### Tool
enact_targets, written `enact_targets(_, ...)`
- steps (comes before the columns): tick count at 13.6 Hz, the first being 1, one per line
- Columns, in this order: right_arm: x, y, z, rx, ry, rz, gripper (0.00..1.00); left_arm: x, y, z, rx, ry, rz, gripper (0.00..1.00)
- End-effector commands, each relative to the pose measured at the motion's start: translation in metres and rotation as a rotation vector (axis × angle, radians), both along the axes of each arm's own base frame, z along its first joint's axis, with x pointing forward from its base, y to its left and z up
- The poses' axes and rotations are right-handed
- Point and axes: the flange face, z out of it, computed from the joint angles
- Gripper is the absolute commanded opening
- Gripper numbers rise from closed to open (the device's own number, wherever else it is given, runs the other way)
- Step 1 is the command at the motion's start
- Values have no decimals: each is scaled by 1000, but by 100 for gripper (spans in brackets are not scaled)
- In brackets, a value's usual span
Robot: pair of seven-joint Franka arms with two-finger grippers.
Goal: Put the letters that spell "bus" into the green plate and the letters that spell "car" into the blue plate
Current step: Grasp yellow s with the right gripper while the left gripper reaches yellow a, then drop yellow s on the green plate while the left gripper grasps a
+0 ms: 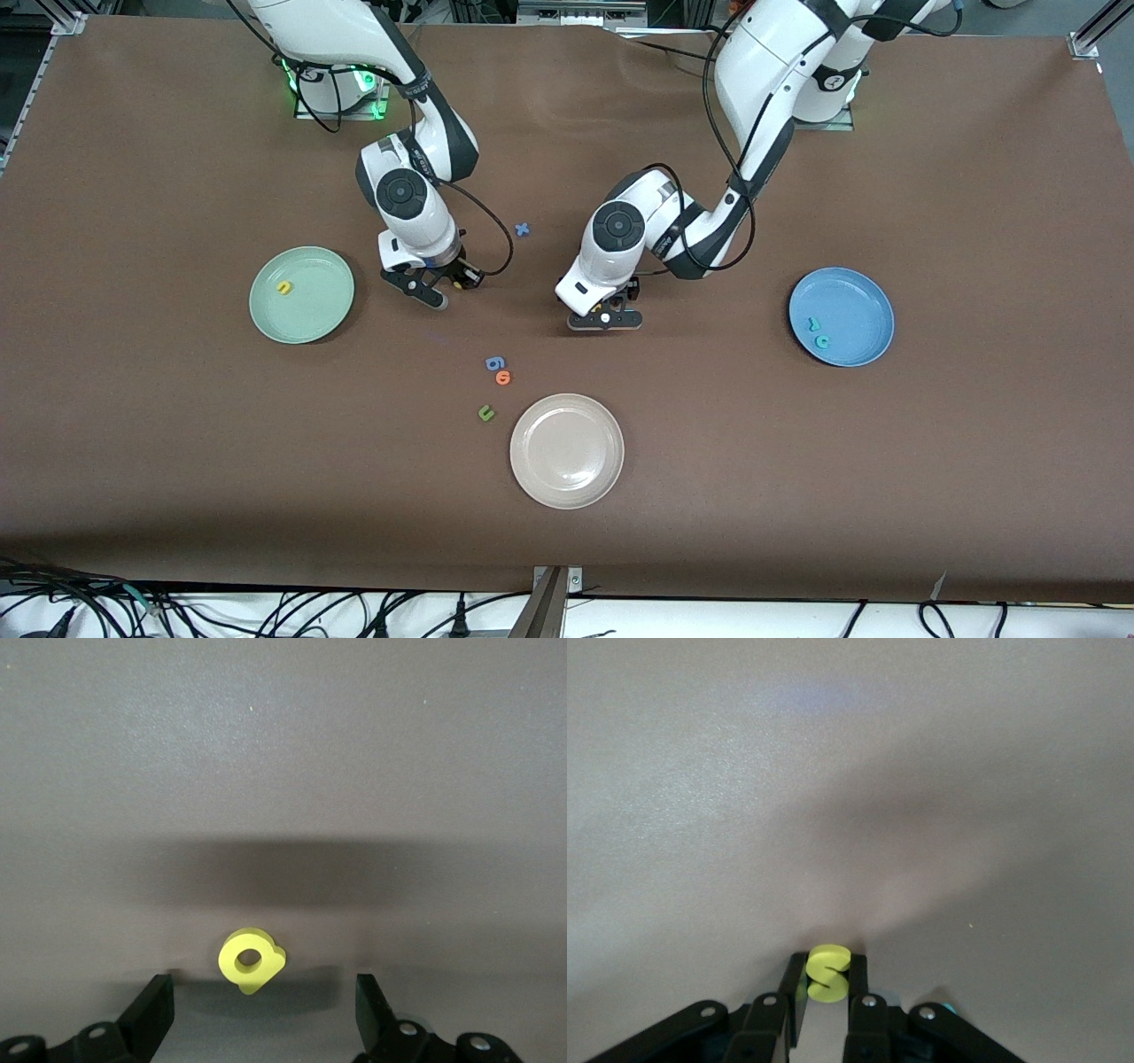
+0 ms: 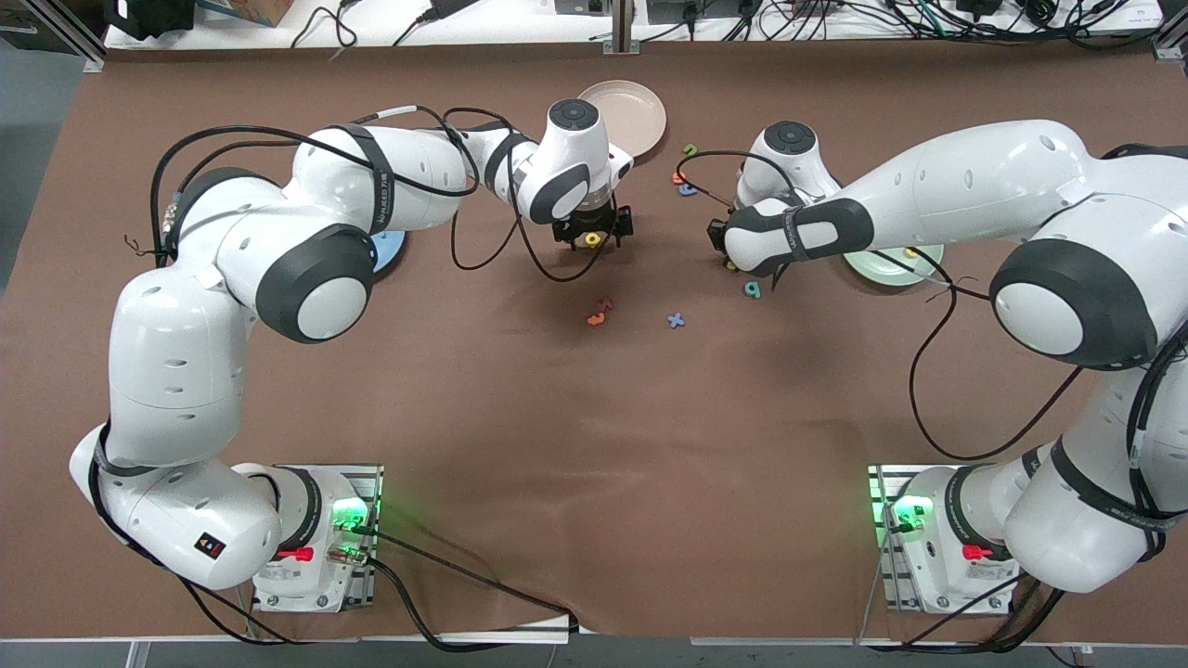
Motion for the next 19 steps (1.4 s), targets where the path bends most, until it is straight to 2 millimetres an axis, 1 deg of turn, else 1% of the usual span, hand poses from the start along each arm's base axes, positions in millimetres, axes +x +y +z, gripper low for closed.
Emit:
enact_targets(1, -5, 1, 5, -1, 15, 26, 9, 4, -5, -1, 14, -8, -18, 62)
enact_targets(3, 4, 1, 25, -19, 62, 55, 9, 5, -4, -1, 13, -8, -18, 48)
enact_targets(5, 24, -20, 52, -42, 109, 80, 9, 4, -4, -5, 22, -8, -24, 37)
enact_targets(6, 32, -34, 65, -52, 139, 103, 9, 4, -4, -5, 22, -8, -24, 28)
enact_targets(7, 43, -52, 80, -59, 165, 129, 9, 4, -4, -5, 22, -8, -24, 22)
enact_targets(8, 50, -74, 92, -60, 192, 160, 9, 4, -4, -5, 22, -8, -24, 21)
enact_targets(9, 58, -99, 99, -59, 210, 193, 9, 4, -4, -5, 22, -8, -24, 20)
enact_targets(10, 64, -125, 104, -56, 227, 229, 9, 4, -4, -5, 22, -8, -24, 20)
enact_targets(12, 73, -177, 105, -45, 265, 303, 9, 4, -4, -5, 22, -8, -23, 20)
enact_targets(13, 75, -200, 102, -40, 276, 332, 9, 4, -4, -5, 21, -7, -21, 21)
enact_targets(14, 74, -222, 96, -33, 292, 359, 9, 4, -4, -5, 21, -7, -21, 34)
enact_targets(15, 72, -238, 89, -28, 309, 375, 9, 4, -4, -8, 23, -3, -21, 61)
enact_targets(16, 69, -250, 79, -25, 328, 374, 9, 4, -2, -12, 26, 1, -20, 81)
enact_targets(17, 65, -256, 70, -26, 342, 376, 9, 7, -4, -10, 21, -5, -18, 83)
enact_targets(19, 62, -261, 49, -37, 375, 409, 9, 7, -5, -15, 21, -1, -18, 84)
